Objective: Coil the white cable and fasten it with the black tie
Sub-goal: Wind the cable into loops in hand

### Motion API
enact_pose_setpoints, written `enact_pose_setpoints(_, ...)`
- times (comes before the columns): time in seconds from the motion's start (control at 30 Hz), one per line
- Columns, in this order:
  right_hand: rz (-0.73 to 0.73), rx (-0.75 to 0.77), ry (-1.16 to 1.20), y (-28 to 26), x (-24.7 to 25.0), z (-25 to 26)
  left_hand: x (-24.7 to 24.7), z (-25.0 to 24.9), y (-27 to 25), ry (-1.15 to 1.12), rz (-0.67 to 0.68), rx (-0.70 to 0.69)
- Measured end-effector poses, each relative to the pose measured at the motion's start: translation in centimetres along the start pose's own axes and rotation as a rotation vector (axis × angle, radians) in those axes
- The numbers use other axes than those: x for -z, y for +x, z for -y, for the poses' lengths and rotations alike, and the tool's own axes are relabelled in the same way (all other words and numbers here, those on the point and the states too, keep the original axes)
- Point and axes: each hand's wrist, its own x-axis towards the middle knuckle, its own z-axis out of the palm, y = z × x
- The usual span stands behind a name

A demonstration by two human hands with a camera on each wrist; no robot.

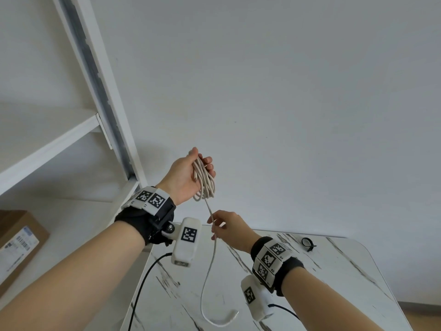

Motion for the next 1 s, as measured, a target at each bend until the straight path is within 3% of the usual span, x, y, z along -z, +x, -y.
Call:
enact_pose_setpoints(0.3, 0.187, -0.024, -0.136, -0.5, 0.5, 0.8, 0.7, 0.2, 0.7, 0.191, -0.180, -0.142)
enact_pose_setpoints(0.67, 0.108, 0.155, -0.404, -0.8, 2.6, 5.3, 3.2, 2.0, 1.0, 0.610, -0.173, -0.138)
enact_pose_setpoints(0.87, 0.146, 0.270, -0.526, -0.4, 3.7, 6.9, 4.0, 2.5, 0.5, 0.951, -0.146, -0.065)
enact_pose_setpoints(1.0, 0.107, 0.290, -0.570, 0.0, 5.1, 7.6, 4.5, 2.9, -0.5, 0.949, 0.039, 0.182)
